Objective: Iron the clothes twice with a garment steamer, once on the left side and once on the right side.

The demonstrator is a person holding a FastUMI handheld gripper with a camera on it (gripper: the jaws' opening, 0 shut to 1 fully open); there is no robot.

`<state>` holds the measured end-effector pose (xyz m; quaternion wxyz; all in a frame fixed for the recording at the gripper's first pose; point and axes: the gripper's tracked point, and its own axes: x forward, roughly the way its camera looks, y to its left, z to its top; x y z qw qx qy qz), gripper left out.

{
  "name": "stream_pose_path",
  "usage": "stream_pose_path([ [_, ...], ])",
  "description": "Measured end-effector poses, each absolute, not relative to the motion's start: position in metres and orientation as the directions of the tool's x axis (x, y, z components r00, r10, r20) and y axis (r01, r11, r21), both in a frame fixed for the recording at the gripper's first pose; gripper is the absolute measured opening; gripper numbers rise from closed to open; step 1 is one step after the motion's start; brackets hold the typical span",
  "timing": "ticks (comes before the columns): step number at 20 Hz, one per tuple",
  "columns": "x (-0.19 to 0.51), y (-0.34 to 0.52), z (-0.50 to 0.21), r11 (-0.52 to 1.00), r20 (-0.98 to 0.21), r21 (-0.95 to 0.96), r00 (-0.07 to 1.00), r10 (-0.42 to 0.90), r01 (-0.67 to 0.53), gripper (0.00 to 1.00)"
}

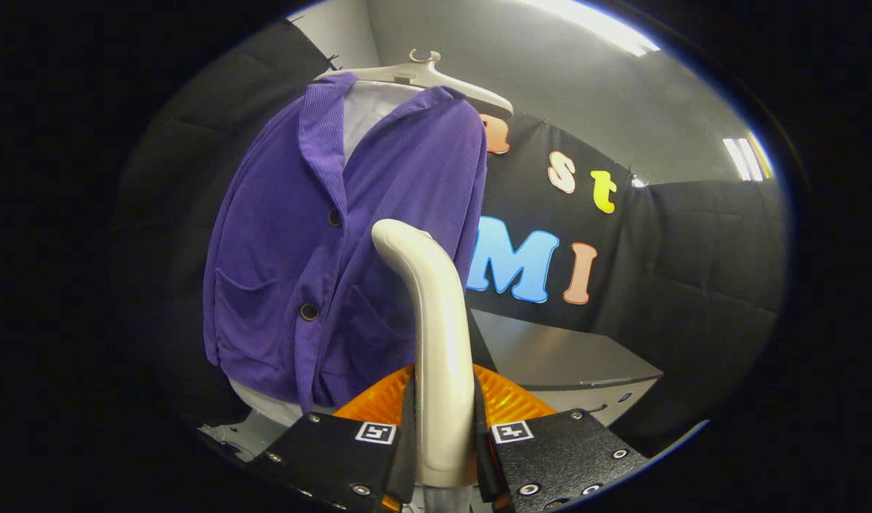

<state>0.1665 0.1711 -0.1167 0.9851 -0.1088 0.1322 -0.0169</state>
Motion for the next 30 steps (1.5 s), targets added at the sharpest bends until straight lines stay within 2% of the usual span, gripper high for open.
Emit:
stream_pose_path([
  [11, 0.137, 0.177, -0.193, 0.958, -0.349, -0.287, 0.934, -0.075, -0.031, 0.34],
  [23, 0.118, 0.167, -0.252, 0.965, -0.476, -0.247, 0.878, -0.042, -0.087, 0.34],
  [27, 0.105, 0.165, -0.237, 0.974, -0.481, -0.200, 0.877, -0.004, -0.105, 0.34],
  [30, 0.103, 0.161, -0.196, 0.985, -0.441, -0.147, 0.897, 0.020, -0.094, 0.33],
])
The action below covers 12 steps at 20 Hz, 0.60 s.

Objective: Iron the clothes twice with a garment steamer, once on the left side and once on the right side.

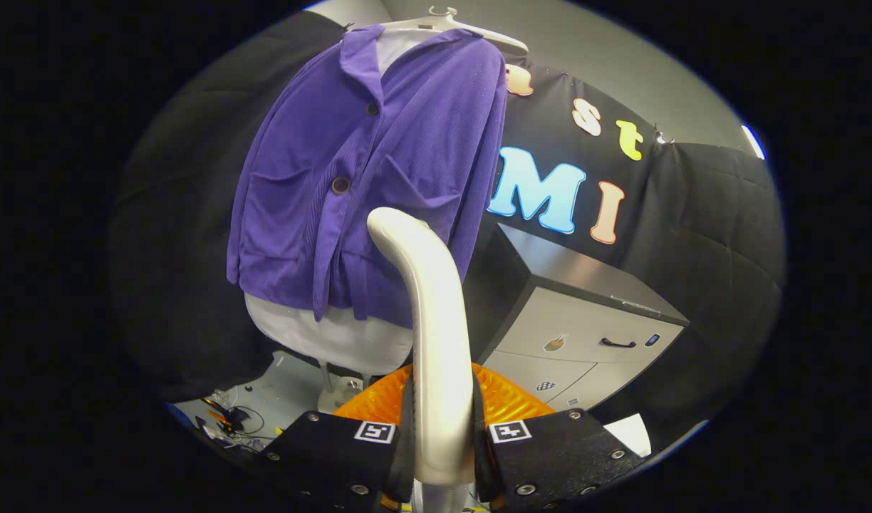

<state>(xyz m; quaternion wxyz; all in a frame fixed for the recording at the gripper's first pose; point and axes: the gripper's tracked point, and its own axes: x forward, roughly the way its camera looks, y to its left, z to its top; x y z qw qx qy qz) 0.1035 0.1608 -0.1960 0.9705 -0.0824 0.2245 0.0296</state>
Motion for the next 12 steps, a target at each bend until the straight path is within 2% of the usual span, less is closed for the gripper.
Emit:
stream_pose_path([
  [12, 0.139, 0.212, 0.006, 0.985, -0.108, -0.124, 0.989, 0.106, -0.119, 0.33],
])
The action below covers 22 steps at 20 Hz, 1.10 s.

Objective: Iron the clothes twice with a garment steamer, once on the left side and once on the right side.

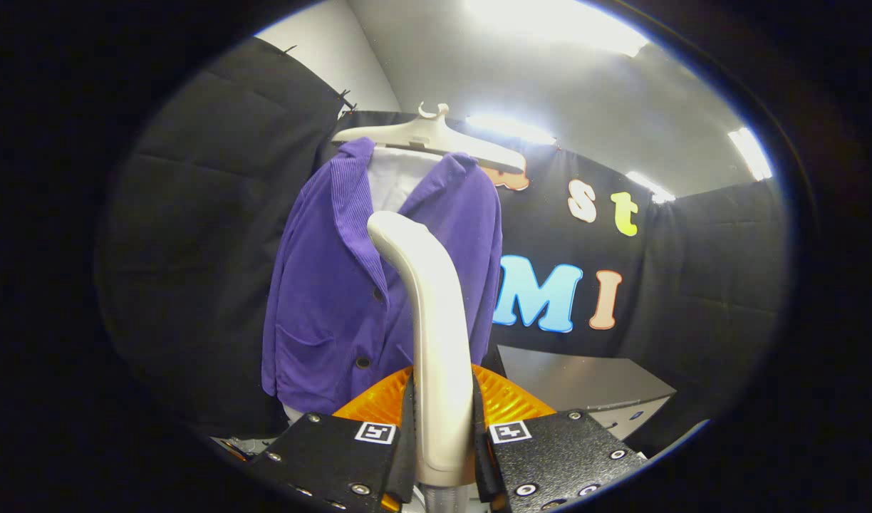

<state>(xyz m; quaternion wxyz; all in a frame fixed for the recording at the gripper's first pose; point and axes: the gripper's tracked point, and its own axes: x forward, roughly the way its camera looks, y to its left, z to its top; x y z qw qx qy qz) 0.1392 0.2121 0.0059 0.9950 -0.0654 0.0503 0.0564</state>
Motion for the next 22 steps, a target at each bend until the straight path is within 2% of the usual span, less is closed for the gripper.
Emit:
stream_pose_path([
  [5, 0.158, 0.255, 0.061, 0.982, -0.009, -0.137, 0.991, 0.133, -0.133, 0.33],
  [10, 0.172, 0.292, 0.077, 0.984, -0.003, -0.121, 0.991, 0.134, -0.133, 0.33],
  [16, 0.196, 0.313, 0.050, 0.978, -0.064, -0.140, 0.987, 0.144, -0.152, 0.33],
  [22, 0.185, 0.326, 0.001, 0.972, -0.125, -0.174, 0.982, 0.139, -0.159, 0.33],
])
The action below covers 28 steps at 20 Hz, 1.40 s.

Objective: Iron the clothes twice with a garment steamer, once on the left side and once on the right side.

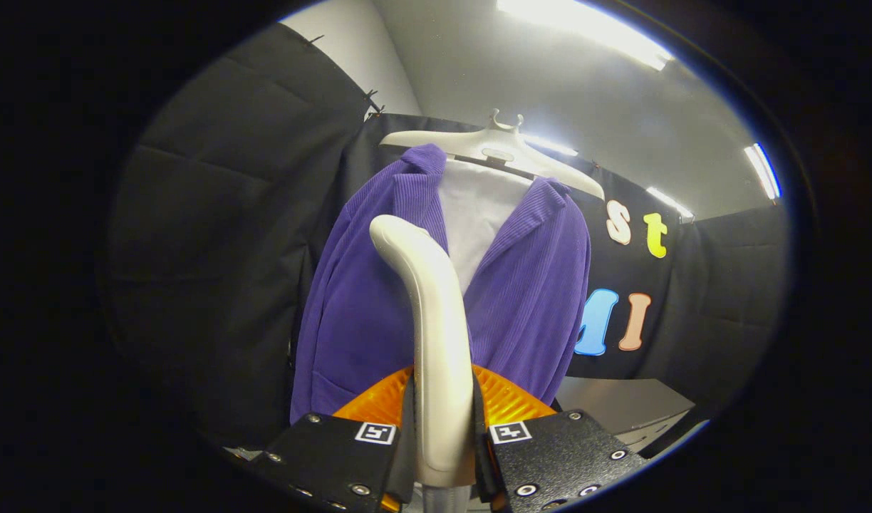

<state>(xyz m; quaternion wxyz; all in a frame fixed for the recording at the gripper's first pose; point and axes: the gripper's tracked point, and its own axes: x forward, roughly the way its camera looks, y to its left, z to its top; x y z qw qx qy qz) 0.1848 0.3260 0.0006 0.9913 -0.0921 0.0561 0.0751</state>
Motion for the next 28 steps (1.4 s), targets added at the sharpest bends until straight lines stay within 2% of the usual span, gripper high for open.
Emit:
stream_pose_path([
  [7, 0.163, 0.333, -0.043, 0.954, -0.149, -0.242, 0.978, 0.142, -0.176, 0.34],
  [11, 0.148, 0.349, -0.096, 0.949, -0.261, -0.197, 0.946, 0.192, -0.247, 0.33],
  [19, 0.125, 0.349, -0.168, 0.922, -0.360, -0.254, 0.913, 0.190, -0.292, 0.34],
  [24, 0.108, 0.345, -0.218, 0.916, -0.451, -0.245, 0.873, 0.183, -0.318, 0.33],
  [28, 0.081, 0.321, -0.230, 0.929, -0.495, -0.176, 0.845, 0.203, -0.326, 0.33],
])
